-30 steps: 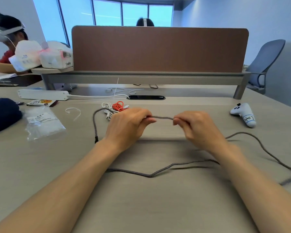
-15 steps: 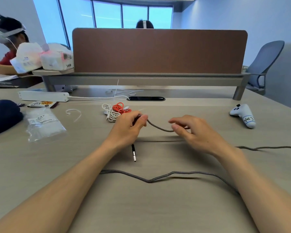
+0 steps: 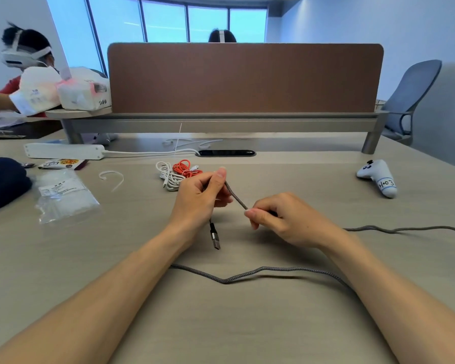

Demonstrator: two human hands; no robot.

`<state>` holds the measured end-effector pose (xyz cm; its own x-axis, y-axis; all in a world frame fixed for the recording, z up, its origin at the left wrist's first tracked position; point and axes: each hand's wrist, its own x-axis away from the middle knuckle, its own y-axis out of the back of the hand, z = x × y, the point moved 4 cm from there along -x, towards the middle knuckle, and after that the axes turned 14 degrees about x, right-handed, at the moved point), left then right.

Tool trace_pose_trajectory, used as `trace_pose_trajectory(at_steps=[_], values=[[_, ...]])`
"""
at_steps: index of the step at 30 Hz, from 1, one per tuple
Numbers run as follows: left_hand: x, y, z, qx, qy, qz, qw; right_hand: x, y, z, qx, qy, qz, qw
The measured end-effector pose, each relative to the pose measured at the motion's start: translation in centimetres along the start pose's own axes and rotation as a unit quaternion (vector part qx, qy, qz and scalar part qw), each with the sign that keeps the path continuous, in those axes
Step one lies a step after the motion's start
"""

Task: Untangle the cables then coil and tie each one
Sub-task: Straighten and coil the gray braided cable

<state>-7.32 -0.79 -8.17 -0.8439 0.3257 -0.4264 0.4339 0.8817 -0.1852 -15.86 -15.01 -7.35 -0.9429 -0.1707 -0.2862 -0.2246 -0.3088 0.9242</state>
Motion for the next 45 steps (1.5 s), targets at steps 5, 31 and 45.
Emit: trace_pose_trajectory(at_steps=[5, 31, 45], values=[[0.2, -0.7, 0.1, 0.079, 0.018, -0.004, 0.997, -0.3, -0.3, 0.0, -0.022, -0.039, -0.055, 0.997], [1.6, -2.4, -0.3, 0.307, 0.140, 0.031, 0.941, -0.3, -2.0, 2.4, -0.047, 0.008, 0.046, 0.998], [2.1, -2.8, -0.3, 0.297, 0.187, 0.085, 0.932, -0.3, -2.0, 2.4, -0.028, 0.016, 0.003, 0.999]])
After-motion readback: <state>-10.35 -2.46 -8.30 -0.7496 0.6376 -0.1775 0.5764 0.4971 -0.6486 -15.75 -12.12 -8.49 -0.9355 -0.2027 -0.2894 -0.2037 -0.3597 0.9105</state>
